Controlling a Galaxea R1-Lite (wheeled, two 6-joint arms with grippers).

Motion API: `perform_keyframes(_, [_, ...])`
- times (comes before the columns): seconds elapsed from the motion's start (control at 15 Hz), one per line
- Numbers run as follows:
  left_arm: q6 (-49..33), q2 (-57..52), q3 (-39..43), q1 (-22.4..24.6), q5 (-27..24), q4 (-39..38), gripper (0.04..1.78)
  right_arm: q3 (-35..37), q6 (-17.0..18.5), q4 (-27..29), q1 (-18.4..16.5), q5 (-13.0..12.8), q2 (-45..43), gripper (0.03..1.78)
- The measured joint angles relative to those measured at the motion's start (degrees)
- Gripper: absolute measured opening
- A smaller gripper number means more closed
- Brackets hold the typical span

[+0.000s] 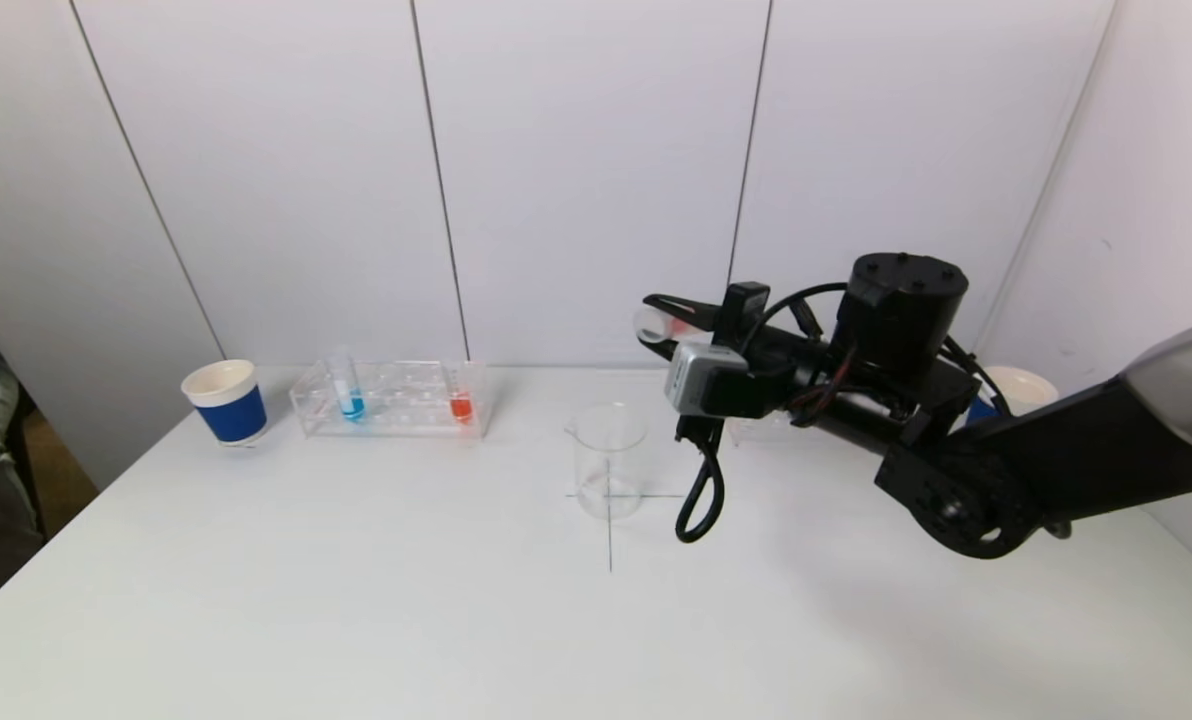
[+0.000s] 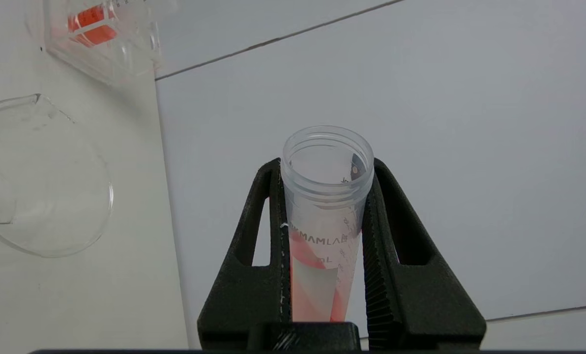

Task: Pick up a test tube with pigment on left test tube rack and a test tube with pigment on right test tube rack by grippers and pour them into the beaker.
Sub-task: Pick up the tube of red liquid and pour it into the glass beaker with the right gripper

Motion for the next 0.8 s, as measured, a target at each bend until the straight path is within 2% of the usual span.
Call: perform_keyframes(0.8, [0.0,0.0,0.0,0.02,-0.04,0.0,1.76,-0.94,-2.84,-0.01,0.13,-0.35,4.75,0.47])
